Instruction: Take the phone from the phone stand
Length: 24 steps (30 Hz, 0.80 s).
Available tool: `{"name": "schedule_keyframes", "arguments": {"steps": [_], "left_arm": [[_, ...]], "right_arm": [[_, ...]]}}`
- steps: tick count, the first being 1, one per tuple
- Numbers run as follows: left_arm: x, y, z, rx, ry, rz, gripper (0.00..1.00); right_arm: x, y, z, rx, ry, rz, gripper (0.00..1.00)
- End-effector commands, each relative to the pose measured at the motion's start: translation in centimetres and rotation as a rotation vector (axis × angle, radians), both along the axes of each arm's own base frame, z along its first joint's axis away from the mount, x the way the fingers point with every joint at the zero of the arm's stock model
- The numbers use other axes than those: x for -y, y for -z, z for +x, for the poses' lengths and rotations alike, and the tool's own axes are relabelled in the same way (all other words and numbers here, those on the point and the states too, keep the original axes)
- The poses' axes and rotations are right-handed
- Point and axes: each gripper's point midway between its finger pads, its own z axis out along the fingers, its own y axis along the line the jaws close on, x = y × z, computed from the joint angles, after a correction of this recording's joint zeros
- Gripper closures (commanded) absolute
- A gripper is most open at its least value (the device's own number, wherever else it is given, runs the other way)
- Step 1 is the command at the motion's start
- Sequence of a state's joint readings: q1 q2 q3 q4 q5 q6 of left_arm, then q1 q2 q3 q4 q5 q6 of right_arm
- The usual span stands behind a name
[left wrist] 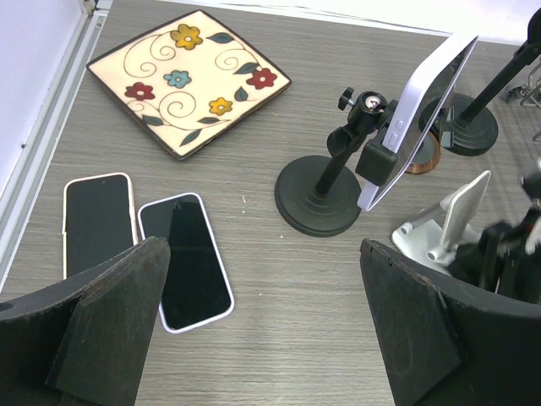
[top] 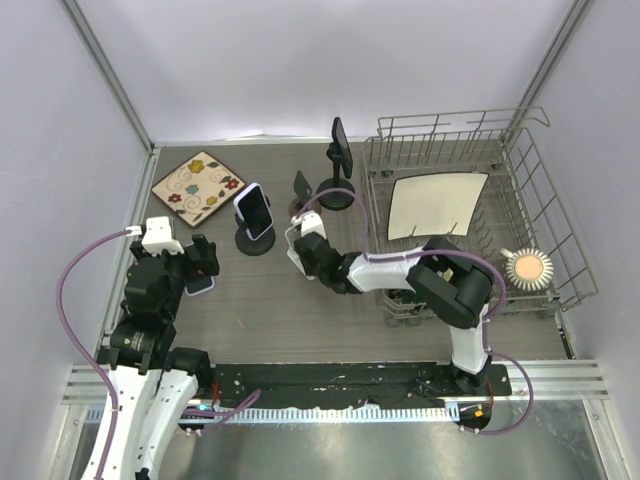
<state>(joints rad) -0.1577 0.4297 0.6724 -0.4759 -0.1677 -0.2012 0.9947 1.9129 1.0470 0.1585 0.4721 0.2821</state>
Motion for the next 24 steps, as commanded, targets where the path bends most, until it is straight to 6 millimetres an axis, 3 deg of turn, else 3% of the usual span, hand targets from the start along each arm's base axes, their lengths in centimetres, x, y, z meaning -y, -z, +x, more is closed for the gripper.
{"name": "schedule_keyframes", "arguments": {"steps": [1, 5, 8, 11, 12, 14, 15, 18, 19, 21, 24], "left_arm": [[0.1, -0.7, 0.3, 0.032, 0.007, 0.002, 0.0], [0.3, -0.8, 0.3, 0.033, 0.014, 0.0, 0.0], [0.5, -0.6, 0.4, 0.028, 0.028, -0.002, 0.0], [1.1, -0.6, 0.5, 0.027, 0.058, -0.007, 0.0], [1.4, -0.5, 0.6, 0.024, 0.074, -0.007, 0.0], [1.7, -0.5, 0.7, 0.02, 0.094, -0.009, 0.0], [2.2, -0.5, 0.8, 0.021, 0.117, -0.015, 0.0], [2.9, -0.5, 1.1, 0.02, 0.157, -0.019, 0.0], [3.1, -0.5, 1.1, 0.018, 0.168, -0.021, 0.0], [4.1, -0.6, 1.3, 0.019, 0.219, -0.031, 0.0], [5.0, -1.2, 1.8, 0.033, 0.264, -0.042, 0.0]], "right_arm": [[4.4, 2.4, 5.0, -0.003, 0.123, -0.14, 0.6], [3.7, 1.7, 8.7, 0.029, 0.136, -0.125, 0.58], [3.4, 0.2, 10.1, 0.062, 0.14, -0.114, 0.56], [3.7, -0.9, 9.6, 0.07, 0.126, -0.108, 0.53], [3.7, -2.8, 9.5, 0.09, 0.126, -0.075, 0.52], [4.3, -3.5, 8.7, 0.088, 0.126, -0.062, 0.5], [4.5, -5.4, 8.3, 0.102, 0.13, -0.031, 0.48], [4.8, -6.8, 6.9, 0.092, 0.102, 0.001, 0.42], [4.9, -8.3, 6.5, 0.105, 0.092, 0.031, 0.41], [5.3, -8.6, 5.6, 0.084, 0.081, 0.033, 0.39], [5.5, -11.2, 4.6, 0.099, 0.065, 0.09, 0.35]]}}
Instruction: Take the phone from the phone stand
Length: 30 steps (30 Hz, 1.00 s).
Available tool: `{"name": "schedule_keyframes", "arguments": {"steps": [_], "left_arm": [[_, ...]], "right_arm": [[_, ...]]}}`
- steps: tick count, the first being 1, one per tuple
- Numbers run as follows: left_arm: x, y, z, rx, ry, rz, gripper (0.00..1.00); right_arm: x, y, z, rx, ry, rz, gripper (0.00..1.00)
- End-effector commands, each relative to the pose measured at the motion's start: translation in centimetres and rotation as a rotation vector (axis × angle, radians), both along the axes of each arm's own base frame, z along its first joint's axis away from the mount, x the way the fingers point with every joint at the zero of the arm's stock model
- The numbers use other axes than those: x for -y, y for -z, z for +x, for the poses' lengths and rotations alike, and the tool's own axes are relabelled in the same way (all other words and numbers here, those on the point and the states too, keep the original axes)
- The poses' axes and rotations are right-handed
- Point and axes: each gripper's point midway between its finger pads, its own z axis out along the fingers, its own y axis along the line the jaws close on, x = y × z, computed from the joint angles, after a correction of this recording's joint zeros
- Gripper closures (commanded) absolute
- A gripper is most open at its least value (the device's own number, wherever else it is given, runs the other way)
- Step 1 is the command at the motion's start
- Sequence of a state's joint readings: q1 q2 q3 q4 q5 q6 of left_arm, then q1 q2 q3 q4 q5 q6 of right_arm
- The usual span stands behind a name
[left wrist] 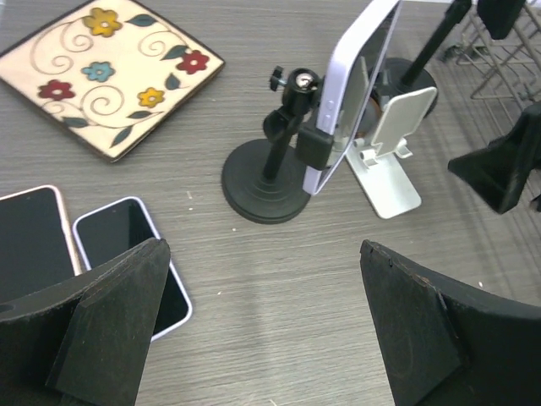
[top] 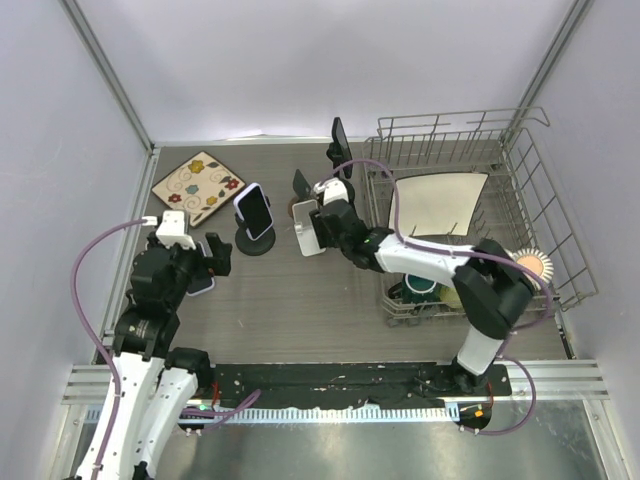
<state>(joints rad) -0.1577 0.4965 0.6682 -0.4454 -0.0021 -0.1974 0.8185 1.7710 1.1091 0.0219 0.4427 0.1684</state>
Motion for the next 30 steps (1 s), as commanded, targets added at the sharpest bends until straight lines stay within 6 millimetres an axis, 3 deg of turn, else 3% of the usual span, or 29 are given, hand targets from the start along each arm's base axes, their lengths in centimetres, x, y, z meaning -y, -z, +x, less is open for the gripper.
{"name": "schedule_keyframes", "arguments": {"steps": [1, 3, 4, 5, 6, 7, 8, 9, 10, 12, 13, 14, 15, 17, 21, 23, 30], "left_arm": [[2.2, -2.5, 1.2, 0.08, 0.115, -0.021, 0.0], [3.0, -4.0, 1.7, 0.097, 0.156, -0.032, 0.0], [3.3, -3.6, 2.5, 0.067, 0.169, -0.034, 0.0], [3.9, -4.0, 2.8, 0.065, 0.199, -0.037, 0.0], [4.2, -5.2, 3.3, 0.078, 0.214, -0.031, 0.0], [4.5, -4.3, 4.5, 0.029, 0.225, -0.025, 0.0], [4.6, -4.3, 5.0, 0.012, 0.227, -0.024, 0.0], [4.9, -5.3, 5.7, 0.016, 0.238, -0.026, 0.0], [5.2, -4.6, 6.7, -0.02, 0.244, -0.022, 0.0], [5.4, -5.4, 8.0, -0.01, 0.248, -0.016, 0.0], [5.3, -5.4, 8.6, -0.003, 0.25, 0.002, 0.0], [5.5, -4.3, 9.7, -0.04, 0.253, 0.012, 0.0], [5.6, -5.0, 10.2, -0.035, 0.262, 0.02, 0.0], [6.1, -3.2, 11.2, -0.11, 0.294, 0.043, 0.03], [7.2, -3.0, 12.2, -0.148, 0.354, 0.032, 0.13], [8.0, -2.7, 12.1, -0.157, 0.401, 0.016, 0.23], [8.8, -0.8, 12.0, -0.204, 0.436, -0.013, 0.42]], "right_arm": [[-0.1, -6.0, -1.9, 0.054, -0.039, 0.137, 0.34], [0.6, -7.2, -2.8, 0.055, -0.05, 0.164, 0.28], [1.0, -7.2, -3.4, 0.052, -0.053, 0.171, 0.26], [1.5, -9.4, -4.0, 0.085, -0.061, 0.21, 0.23], [1.8, -9.9, -4.4, 0.091, -0.066, 0.22, 0.18], [2.3, -10.2, -5.0, 0.096, -0.069, 0.225, 0.16], [3.0, -12.1, -5.6, 0.129, -0.072, 0.262, 0.14], [3.4, -12.9, -6.1, 0.143, -0.079, 0.273, 0.12], [3.9, -13.0, -6.6, 0.148, -0.081, 0.278, 0.12], [5.3, -15.3, -7.7, 0.196, -0.084, 0.311, 0.11], [5.9, -15.1, -8.2, 0.198, -0.084, 0.308, 0.11], [6.4, -15.7, -8.6, 0.212, -0.084, 0.319, 0.11], [7.2, -16.8, -9.3, 0.237, -0.083, 0.339, 0.11], [8.1, -17.1, -10.1, 0.249, -0.082, 0.345, 0.11], [10.2, -18.1, -11.4, 0.282, -0.061, 0.363, 0.11], [11.1, -18.5, -11.8, 0.302, -0.044, 0.374, 0.11], [11.5, -18.2, -12.0, 0.299, -0.038, 0.363, 0.11]]}}
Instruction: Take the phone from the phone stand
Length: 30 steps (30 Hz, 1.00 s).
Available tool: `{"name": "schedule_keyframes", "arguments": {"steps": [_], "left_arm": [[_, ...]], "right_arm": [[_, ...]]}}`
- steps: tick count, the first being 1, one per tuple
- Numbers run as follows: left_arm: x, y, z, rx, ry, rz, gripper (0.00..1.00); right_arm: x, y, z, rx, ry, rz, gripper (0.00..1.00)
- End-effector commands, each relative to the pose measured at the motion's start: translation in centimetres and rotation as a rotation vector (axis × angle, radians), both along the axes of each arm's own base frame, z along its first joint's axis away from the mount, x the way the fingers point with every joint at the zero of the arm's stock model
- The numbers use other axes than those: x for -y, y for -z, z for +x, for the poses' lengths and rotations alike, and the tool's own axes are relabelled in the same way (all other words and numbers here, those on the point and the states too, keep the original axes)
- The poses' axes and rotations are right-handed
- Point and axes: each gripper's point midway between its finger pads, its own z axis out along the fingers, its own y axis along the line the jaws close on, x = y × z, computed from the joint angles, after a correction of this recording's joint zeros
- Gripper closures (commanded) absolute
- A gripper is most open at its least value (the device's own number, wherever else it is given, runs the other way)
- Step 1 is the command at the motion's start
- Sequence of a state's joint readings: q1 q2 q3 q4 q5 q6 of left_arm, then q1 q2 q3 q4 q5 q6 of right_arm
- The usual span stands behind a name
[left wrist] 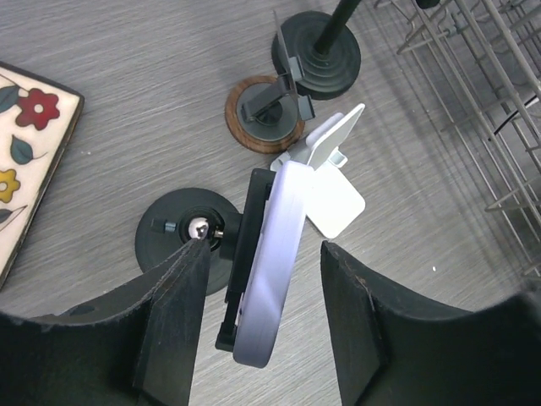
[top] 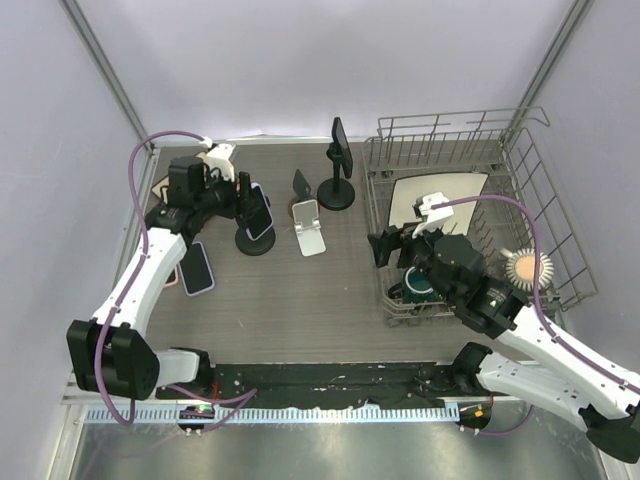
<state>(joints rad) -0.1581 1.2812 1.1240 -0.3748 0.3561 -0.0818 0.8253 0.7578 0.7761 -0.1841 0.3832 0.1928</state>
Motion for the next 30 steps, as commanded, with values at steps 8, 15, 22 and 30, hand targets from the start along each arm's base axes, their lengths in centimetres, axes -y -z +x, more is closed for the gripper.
{"name": "schedule_keyframes", "arguments": {"steps": [8, 15, 22, 30], "left_arm": [[1.7, -2.3, -1.9, 0.059, 0.073, -0.056, 0.82], [2.0, -5.8, -4.8, 0.123, 0.014, -0.124, 1.0], [5.2, -6.6, -8.3, 0.098, -0.033, -0.262, 1.0], [9.4, -5.7, -11.3, 0.119, -0.12, -0.23, 1.0]], "right_arm": [[0.5, 0.3, 0.1, -0.018, 0.023, -0.027, 0.11], [0.8, 0.4, -0.3, -0.032, 0.027, -0.023, 0.11], [0.7, 0.6, -0.3, -0.028, 0.019, -0.02, 0.11], [-0.7, 1.5, -0.6, -0.045, -0.039, 0.01, 0.11]]}}
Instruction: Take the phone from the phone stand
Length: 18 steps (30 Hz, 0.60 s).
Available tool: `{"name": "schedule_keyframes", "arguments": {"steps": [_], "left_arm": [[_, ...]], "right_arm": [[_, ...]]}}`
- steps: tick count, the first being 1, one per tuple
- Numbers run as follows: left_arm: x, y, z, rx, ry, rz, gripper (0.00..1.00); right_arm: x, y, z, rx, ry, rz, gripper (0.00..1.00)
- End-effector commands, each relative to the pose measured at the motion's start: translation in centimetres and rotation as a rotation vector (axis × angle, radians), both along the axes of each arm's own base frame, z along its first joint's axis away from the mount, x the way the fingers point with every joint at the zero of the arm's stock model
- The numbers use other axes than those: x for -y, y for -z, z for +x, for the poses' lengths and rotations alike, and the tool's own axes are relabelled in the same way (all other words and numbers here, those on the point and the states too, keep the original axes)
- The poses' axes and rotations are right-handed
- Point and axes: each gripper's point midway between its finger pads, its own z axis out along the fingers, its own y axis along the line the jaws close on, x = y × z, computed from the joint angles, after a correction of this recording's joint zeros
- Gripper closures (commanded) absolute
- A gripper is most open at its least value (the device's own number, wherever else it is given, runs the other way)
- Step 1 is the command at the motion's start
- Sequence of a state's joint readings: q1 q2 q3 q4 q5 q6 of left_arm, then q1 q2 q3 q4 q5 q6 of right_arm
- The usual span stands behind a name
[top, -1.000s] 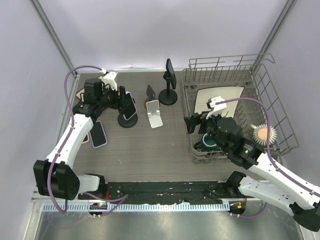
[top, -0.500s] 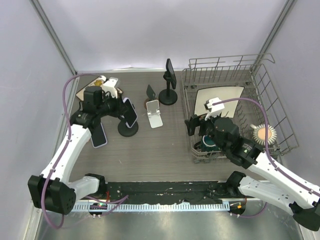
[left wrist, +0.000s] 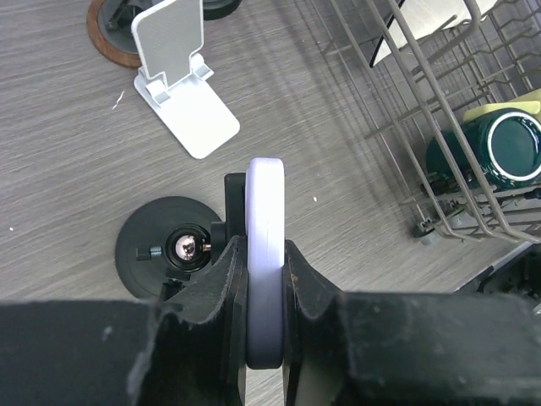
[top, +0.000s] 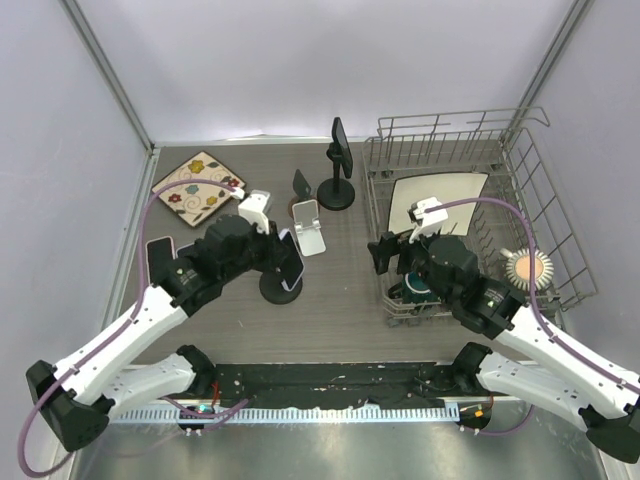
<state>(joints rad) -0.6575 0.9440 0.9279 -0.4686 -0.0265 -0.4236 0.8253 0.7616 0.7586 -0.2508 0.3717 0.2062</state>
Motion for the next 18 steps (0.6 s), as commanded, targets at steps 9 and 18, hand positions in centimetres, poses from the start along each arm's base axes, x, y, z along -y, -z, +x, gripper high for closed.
{"name": "schedule_keyframes", "arguments": {"steps": [9, 18], "left_arm": [[5.1, -4.8, 0.7, 0.159, -0.157, -0.051, 1.0], [5.1, -5.3, 0.7, 0.169, -0.177, -0.075, 0.54]], "right_arm": [[-0.8, -0.7, -0.7, 0.016, -0.056, 0.058, 0.11], [-0.9, -0.7, -1.0, 0.007, -0.074, 0.053, 0.11]]}}
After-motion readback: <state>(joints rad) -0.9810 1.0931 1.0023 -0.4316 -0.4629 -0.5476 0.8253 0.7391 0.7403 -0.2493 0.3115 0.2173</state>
